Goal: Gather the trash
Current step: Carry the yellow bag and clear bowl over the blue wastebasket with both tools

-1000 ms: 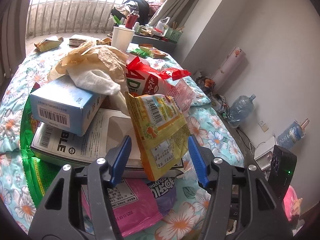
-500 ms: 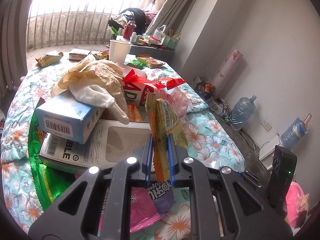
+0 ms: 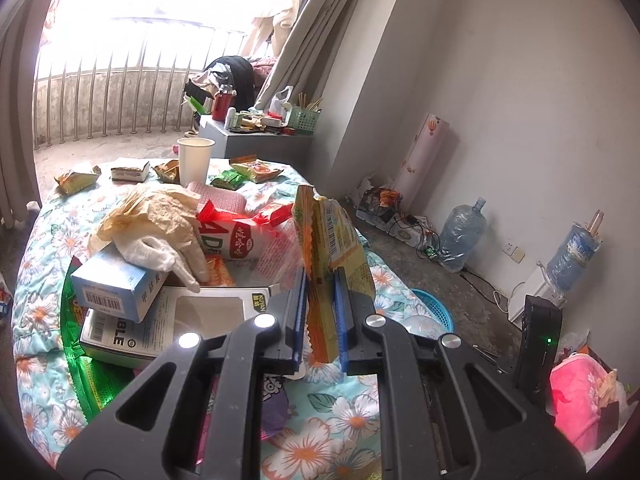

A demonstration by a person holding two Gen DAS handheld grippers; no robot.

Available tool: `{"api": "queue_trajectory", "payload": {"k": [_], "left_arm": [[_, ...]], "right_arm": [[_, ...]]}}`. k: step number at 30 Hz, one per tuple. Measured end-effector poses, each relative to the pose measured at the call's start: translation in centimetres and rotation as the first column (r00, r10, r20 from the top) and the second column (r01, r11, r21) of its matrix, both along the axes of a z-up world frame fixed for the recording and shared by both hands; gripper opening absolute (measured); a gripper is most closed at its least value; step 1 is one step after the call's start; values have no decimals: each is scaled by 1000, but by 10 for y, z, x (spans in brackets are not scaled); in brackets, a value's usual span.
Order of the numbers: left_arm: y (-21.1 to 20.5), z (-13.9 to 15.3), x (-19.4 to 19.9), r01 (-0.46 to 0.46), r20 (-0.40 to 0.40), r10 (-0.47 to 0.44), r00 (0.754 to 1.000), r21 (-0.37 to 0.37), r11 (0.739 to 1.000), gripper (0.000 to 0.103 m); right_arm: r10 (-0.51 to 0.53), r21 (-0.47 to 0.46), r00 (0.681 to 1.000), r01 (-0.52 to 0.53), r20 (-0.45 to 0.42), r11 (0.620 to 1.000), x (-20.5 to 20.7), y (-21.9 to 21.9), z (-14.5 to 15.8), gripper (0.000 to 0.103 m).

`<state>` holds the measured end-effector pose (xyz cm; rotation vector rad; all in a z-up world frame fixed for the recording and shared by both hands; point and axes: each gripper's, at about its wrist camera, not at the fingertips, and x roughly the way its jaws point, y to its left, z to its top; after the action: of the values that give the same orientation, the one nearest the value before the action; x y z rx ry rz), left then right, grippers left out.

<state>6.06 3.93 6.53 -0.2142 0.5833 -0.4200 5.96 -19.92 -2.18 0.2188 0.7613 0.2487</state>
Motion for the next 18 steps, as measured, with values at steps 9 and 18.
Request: {"api": "queue_trajectory", "payload": {"k": [9, 18], "left_arm": [[-63, 28, 19, 115, 43, -116, 992, 24, 993, 11], [-170, 24, 87, 259, -72, -254, 964, 64, 964, 11]], "right_arm": [[-156, 36, 984, 153, 83, 988, -13, -63, 21, 73], [-451, 74, 888, 445, 93, 892, -17, -175, 23, 73]]}}
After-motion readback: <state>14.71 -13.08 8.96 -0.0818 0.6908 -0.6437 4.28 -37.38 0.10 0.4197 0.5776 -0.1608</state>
